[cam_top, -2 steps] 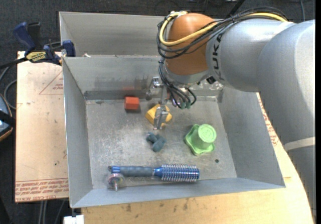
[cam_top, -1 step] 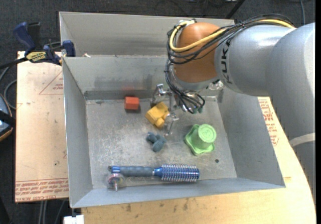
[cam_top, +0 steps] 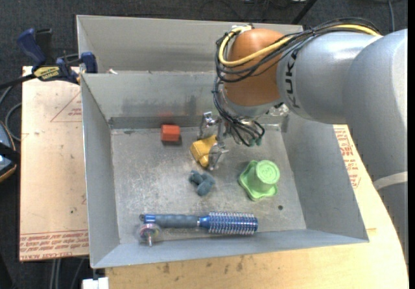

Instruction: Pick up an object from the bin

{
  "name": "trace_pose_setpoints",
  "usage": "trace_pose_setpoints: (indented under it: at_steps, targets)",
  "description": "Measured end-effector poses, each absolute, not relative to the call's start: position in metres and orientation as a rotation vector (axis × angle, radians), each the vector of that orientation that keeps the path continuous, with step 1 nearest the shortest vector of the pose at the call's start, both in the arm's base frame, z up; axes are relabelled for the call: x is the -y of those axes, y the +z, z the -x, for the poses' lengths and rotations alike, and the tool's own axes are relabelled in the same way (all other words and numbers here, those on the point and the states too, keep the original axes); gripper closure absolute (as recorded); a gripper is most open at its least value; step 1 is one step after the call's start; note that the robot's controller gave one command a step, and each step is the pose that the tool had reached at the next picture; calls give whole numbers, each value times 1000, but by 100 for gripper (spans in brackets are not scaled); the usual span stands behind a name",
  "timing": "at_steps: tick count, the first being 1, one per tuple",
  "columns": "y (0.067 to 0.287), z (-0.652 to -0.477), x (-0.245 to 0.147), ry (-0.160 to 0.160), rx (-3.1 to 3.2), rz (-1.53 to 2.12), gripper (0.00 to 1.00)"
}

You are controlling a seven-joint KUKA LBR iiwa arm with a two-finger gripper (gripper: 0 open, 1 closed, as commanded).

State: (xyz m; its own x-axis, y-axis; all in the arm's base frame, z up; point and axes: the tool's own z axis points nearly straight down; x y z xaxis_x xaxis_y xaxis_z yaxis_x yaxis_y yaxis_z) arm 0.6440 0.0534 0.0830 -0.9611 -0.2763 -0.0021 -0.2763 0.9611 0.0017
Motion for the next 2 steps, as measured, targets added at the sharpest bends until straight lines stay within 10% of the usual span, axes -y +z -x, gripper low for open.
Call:
trace_pose_setpoints:
  at_steps: [1, 2]
  targets:
    - [193, -649, -56, 0, -3094, 464, 100]
    - [240, -653, -58, 1, -3097, 461, 100]
